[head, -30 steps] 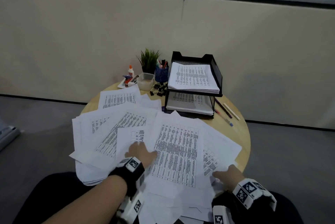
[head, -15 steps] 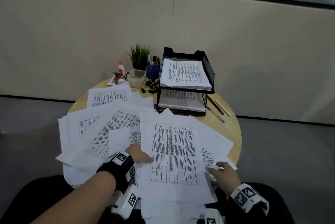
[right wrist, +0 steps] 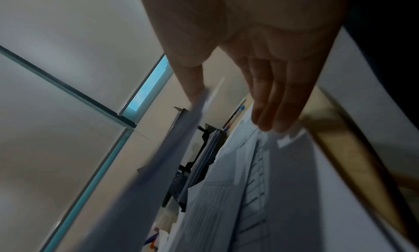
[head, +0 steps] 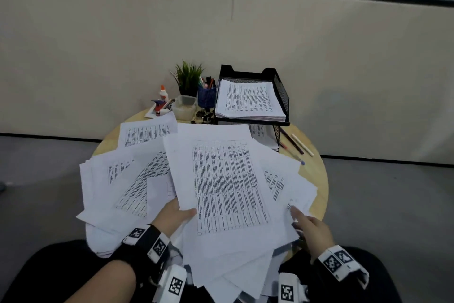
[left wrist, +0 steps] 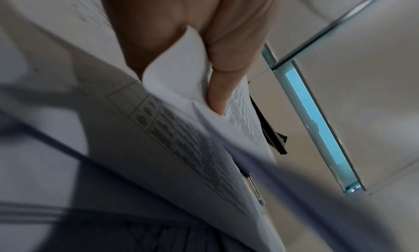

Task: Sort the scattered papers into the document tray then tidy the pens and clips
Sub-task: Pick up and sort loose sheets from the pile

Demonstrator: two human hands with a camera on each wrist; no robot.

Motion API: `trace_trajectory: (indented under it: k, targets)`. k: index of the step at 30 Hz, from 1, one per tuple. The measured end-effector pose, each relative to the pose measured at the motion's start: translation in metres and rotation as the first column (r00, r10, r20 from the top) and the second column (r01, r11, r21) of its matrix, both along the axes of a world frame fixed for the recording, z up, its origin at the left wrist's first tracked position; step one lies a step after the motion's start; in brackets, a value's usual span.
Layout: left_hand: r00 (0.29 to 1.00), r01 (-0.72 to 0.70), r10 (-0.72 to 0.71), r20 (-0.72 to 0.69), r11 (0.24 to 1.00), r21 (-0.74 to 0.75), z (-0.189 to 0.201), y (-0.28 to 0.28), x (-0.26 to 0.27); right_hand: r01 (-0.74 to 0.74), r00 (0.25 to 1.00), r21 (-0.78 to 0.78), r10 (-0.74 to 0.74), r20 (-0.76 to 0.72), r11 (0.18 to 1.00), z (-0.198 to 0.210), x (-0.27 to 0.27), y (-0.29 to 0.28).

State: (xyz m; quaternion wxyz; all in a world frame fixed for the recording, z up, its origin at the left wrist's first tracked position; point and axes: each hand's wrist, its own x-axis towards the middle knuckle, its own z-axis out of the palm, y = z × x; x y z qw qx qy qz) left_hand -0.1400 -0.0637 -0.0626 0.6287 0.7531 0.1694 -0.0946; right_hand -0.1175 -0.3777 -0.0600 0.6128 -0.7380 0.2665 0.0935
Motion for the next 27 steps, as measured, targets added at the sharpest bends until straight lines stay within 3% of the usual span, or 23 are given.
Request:
trace_trajectory:
  k: [4,7,11,14,15,18,21,24,27]
  targets:
    - [0.99,0.136,-0.136,-0.026,0.991,0.016,0.002,-0.006,0.0,-0.142,0.99,0.194,0.137,0.043,0.971,0.0,0.002,0.004]
    - [0.976,0.216,-0.211,-0.049,0.963,0.161,0.0,-0.013,0.004,-0.184,0.983,0.169,0.182,0.024,0.968,-0.002,0.002,0.008]
    - [0.998,-0.034,0.054,-0.036,0.91,0.413,0.003,-0.008,0.016,-0.068,0.996,0.1,0.061,0.064,0.993,-0.01,0.005,0.006]
    - [0.968,-0.038,0.202,-0.147,0.699,0.714,0.007,0.014,0.022,-0.013,0.998,0.025,0.012,0.061,1.0,0.001,0.001,0.004]
    - [0.944,-0.012,0.251,-0.213,0.671,0.741,0.009,0.02,0.022,-0.008,0.998,0.008,0.007,0.066,1.0,0.0,0.002,0.002]
    - [0.887,0.032,0.319,-0.336,0.681,0.731,0.008,0.026,0.025,-0.026,0.996,-0.007,0.027,0.082,1.0,0.002,0.002,0.0]
    - [0.853,0.018,0.373,-0.365,0.679,0.734,0.009,0.025,0.033,-0.041,0.997,-0.033,0.043,0.056,0.999,-0.001,0.006,0.002]
    - [0.856,-0.087,0.367,-0.364,0.796,0.599,0.008,0.028,0.037,-0.032,0.999,-0.045,0.033,0.031,0.998,-0.005,0.008,0.004]
    - [0.894,-0.088,0.303,-0.33,0.841,0.534,0.001,0.029,0.037,-0.054,0.999,-0.062,0.054,-0.009,0.997,-0.012,0.008,0.006]
